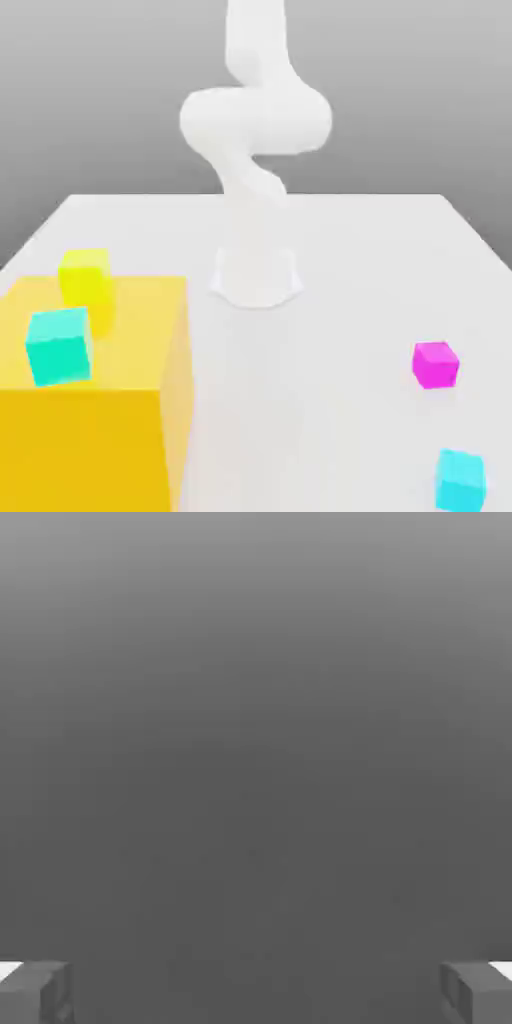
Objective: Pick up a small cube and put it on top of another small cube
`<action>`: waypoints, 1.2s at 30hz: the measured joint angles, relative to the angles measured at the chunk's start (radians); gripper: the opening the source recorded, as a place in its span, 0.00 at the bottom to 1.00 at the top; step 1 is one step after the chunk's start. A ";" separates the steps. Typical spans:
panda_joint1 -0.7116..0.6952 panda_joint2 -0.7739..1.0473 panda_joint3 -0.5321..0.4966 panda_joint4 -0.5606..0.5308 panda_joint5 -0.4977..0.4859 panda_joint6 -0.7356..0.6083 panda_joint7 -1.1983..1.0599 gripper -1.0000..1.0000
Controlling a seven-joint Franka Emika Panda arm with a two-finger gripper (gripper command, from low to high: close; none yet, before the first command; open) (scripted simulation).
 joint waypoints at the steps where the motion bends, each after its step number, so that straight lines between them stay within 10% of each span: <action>1: 0.032 0.032 -0.002 -0.019 0.009 0.020 -0.039 0.50; 19: 0.470 0.570 0.098 -0.327 0.093 0.359 -0.653 0.50; 32: 0.658 0.992 0.060 -0.408 -0.148 0.670 -0.695 0.50; 33: 0.667 1.017 0.050 -0.403 -0.154 0.690 -0.690 0.00; 36: 0.667 1.017 0.050 -0.403 -0.154 0.689 -0.689 0.00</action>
